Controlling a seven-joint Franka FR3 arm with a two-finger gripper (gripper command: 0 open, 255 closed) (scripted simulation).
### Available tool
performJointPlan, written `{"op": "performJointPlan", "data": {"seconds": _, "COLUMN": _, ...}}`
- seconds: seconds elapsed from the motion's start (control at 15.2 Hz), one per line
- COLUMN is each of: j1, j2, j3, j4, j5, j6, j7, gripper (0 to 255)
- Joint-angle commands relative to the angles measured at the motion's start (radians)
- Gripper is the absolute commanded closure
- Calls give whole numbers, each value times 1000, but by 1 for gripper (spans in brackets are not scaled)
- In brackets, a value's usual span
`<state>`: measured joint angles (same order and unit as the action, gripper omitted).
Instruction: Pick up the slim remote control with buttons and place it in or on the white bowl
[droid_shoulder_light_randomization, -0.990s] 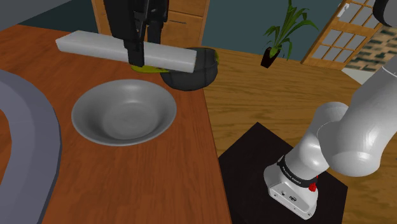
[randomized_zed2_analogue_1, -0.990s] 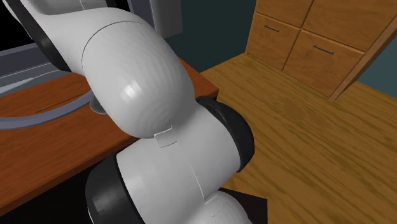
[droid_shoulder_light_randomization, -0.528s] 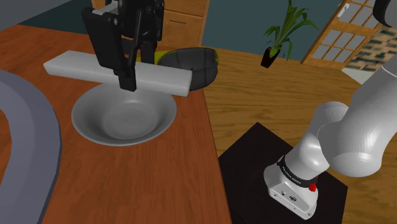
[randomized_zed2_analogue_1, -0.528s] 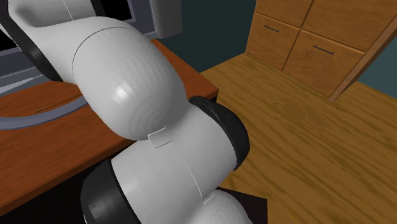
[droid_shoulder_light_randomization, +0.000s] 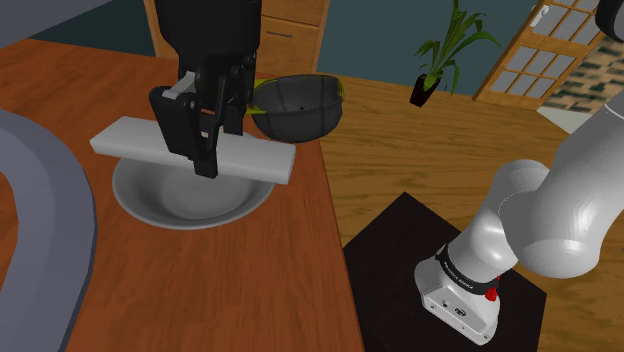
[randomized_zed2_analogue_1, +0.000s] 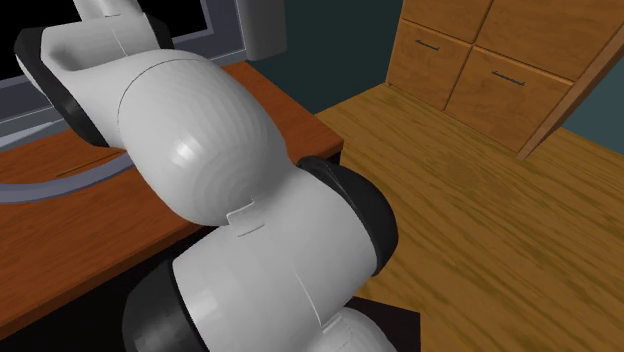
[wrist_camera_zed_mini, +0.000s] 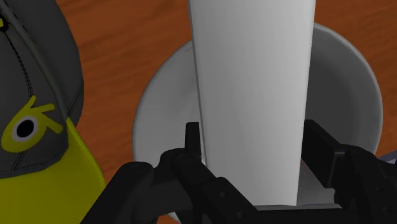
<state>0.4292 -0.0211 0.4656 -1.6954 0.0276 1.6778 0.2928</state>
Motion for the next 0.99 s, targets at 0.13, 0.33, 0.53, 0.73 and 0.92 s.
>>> {"op": "performJointPlan", "data": {"seconds": 0.13, "j1": 0, "j2": -2, "j3": 0, "j4": -20, "j5": 1, "j6": 19, "j7": -1, "gripper": 255}}
{"op": "performJointPlan", "data": {"seconds": 0.33, "j1": 0, "j2": -2, "j3": 0, "j4": -20, "j5": 1, "j6": 19, "j7": -1, "gripper": 255}}
{"op": "performJointPlan", "data": {"seconds": 0.53, "j1": 0, "j2": -2, "j3": 0, "j4": -21, "j5": 1, "j6": 20, "j7": -1, "gripper": 0}}
{"op": "performJointPlan", "data": {"seconds": 0.73, "j1": 0, "j2": -2, "j3": 0, "j4": -20, "j5": 1, "j6": 19, "j7": -1, "gripper": 0}}
{"op": "performJointPlan", "data": {"seconds": 0.92, "j1": 0, "j2": 3, "j3": 0, "j4": 19, "j5": -1, "j6": -15, "j7": 1, "gripper": 0}}
